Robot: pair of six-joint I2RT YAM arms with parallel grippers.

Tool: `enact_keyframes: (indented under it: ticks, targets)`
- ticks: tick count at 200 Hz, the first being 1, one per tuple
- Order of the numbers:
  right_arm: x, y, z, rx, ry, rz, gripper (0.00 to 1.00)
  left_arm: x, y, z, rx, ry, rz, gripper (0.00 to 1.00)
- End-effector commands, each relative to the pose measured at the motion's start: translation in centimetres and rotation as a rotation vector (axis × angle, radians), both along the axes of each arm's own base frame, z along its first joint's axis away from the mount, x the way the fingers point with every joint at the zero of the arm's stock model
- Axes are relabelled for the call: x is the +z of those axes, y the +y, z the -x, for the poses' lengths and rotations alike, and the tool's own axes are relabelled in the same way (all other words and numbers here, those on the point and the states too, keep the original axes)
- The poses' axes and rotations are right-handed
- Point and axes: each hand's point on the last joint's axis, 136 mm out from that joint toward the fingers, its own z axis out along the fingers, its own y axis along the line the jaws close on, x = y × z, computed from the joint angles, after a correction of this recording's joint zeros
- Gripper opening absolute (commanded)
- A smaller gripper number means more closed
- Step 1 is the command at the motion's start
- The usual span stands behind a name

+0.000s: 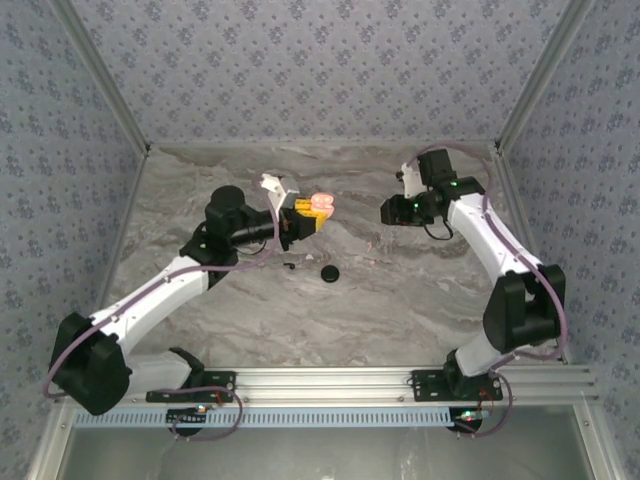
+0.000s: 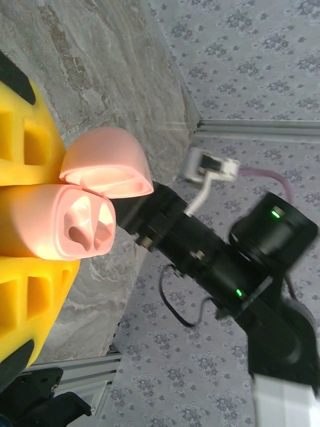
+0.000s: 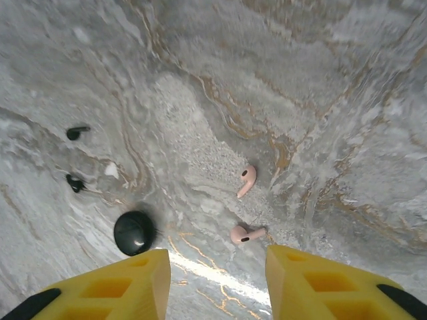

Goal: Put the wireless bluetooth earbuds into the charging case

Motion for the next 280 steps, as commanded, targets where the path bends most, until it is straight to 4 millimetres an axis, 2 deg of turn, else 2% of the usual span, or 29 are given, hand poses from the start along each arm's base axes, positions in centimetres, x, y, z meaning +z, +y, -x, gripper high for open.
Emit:
enact_keyframes:
  ticks: [1, 43, 105, 195, 280]
  targets:
    - [-2.5, 0.8, 0.0, 0.015, 0.077, -0.019, 0.41, 1.2, 0.6, 1.1, 0.006, -0.048, 0.025, 0.15]
    - [-6.5, 1.5, -0.9, -0.015, 0.172, 0.027, 0.41, 0.4, 1.1, 1.6, 0.021, -0.052, 0.016, 0.15]
    - [-10.4, 2.1, -1.9, -0.038, 0.246, 0.097, 0.43, 0.0, 1.2, 1.9, 0.023, -0.058, 0.005, 0.14]
    - [-12.1, 3.2, -3.0, -0.020, 0.262, 0.136, 0.47, 0.1, 1.4, 1.9, 0.031, -0.061, 0.002, 0.14]
    - [-12.9, 4.9, -2.6, 0.043, 0.290, 0.122, 0.40, -0.2, 1.6, 1.7, 0.048, -0.058, -0.001, 0.13]
